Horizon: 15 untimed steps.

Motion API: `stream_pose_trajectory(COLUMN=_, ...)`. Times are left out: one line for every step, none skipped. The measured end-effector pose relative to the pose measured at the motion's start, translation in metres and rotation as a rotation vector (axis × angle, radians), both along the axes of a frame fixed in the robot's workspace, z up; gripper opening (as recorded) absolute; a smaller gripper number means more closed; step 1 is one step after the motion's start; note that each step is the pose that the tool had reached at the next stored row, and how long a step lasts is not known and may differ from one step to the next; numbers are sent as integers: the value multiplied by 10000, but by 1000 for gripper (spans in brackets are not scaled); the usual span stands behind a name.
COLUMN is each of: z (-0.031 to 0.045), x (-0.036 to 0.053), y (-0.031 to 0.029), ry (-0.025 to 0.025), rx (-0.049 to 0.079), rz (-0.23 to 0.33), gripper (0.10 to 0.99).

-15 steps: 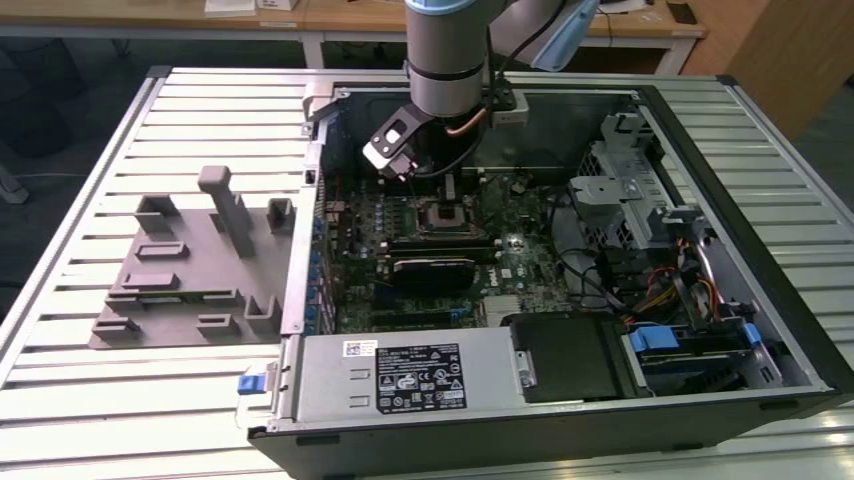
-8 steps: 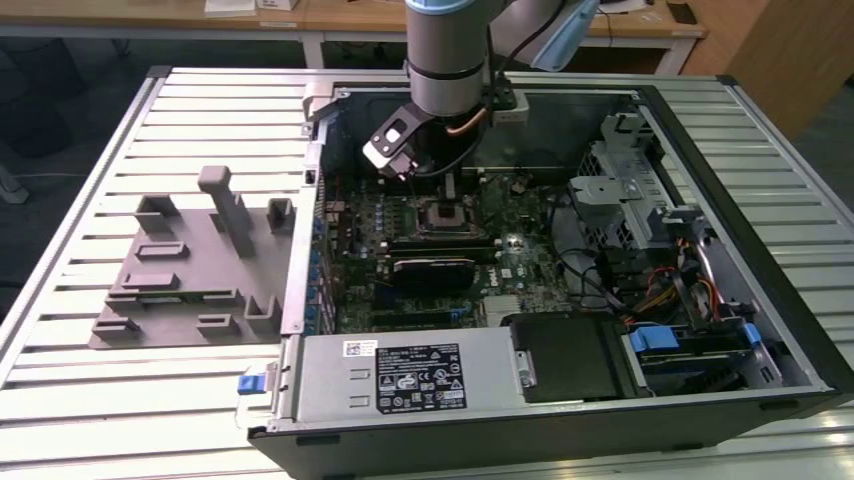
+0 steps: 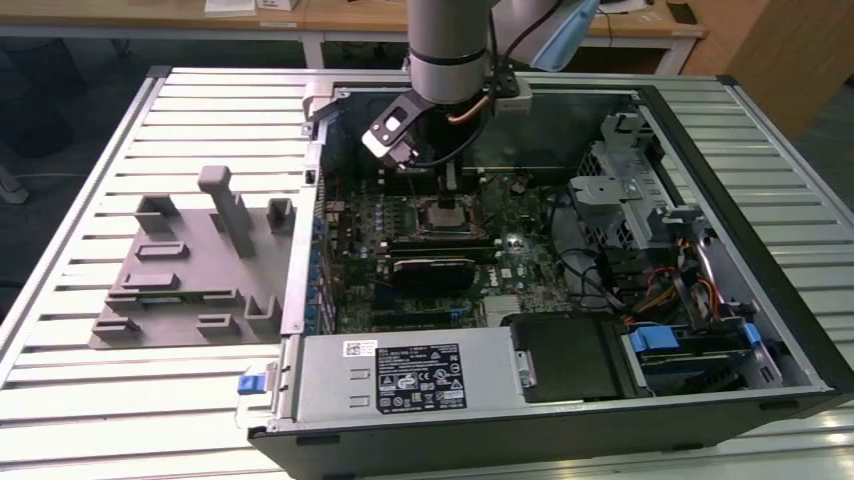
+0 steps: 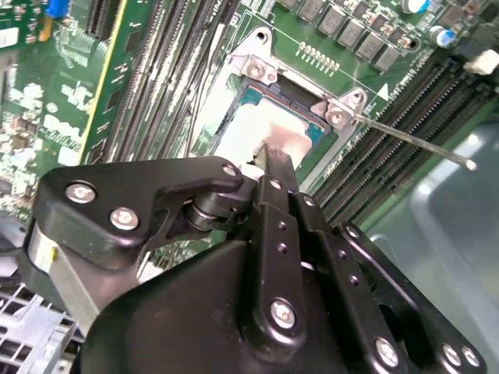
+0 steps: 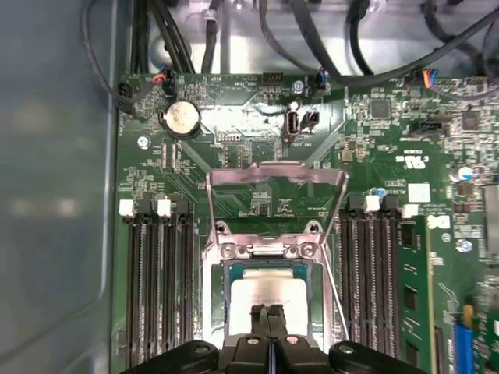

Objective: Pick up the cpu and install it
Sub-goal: 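Place the cpu into insertion slot, then close the cpu cover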

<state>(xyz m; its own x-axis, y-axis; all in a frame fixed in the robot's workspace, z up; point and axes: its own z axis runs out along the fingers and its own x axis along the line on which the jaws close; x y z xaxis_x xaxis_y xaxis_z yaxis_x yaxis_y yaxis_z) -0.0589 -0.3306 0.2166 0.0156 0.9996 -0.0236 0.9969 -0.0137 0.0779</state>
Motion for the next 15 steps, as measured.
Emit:
stream_pose_trajectory(z=32, x=0, y=0, ry=1, rx=-1, rz=0, gripper=106)
stream_pose_trajectory(z=69, x=0, y=0, ry=1, rx=0, rz=0, gripper=106)
stream_pose_trajectory(z=104, x=0, y=0, ry=1, rx=-1, rz=0, gripper=106)
stream_pose_trajectory(z=137, x=0, y=0, ry=0, rx=0, rz=0, gripper=106)
stream_pose_trajectory(z=172, x=0, y=0, ry=0, rx=-1, rz=0, gripper=106)
stream_pose_trajectory(z=195, x=0, y=0, ry=-1, rx=-2, rz=0, gripper=106)
stream_pose_trajectory(z=207, x=0, y=0, ry=-1, rx=-2, rz=1, gripper=106)
stream_pose_trajectory(z=208, x=0, y=0, ry=-3, rx=0, rz=1, gripper=106)
stream_pose_trajectory(z=208, x=0, y=0, ry=-4, rx=2, rz=1, gripper=106)
stream_pose_trajectory(z=208, x=0, y=0, ry=-4, rx=2, rz=1, gripper=106)
stream_pose_trajectory(z=210, x=0, y=0, ry=-3, rx=0, rz=1, gripper=106)
stream_pose_trajectory(z=215, x=0, y=0, ry=-2, rx=0, rz=0, gripper=106)
stream_pose_trajectory(z=220, x=0, y=0, ry=-2, rx=-1, rz=0, gripper=106)
stream_pose_trajectory(z=221, x=0, y=0, ry=-2, rx=-1, rz=0, gripper=106)
stream_pose_trajectory(z=221, x=0, y=0, ry=-2, rx=-1, rz=0, gripper=106)
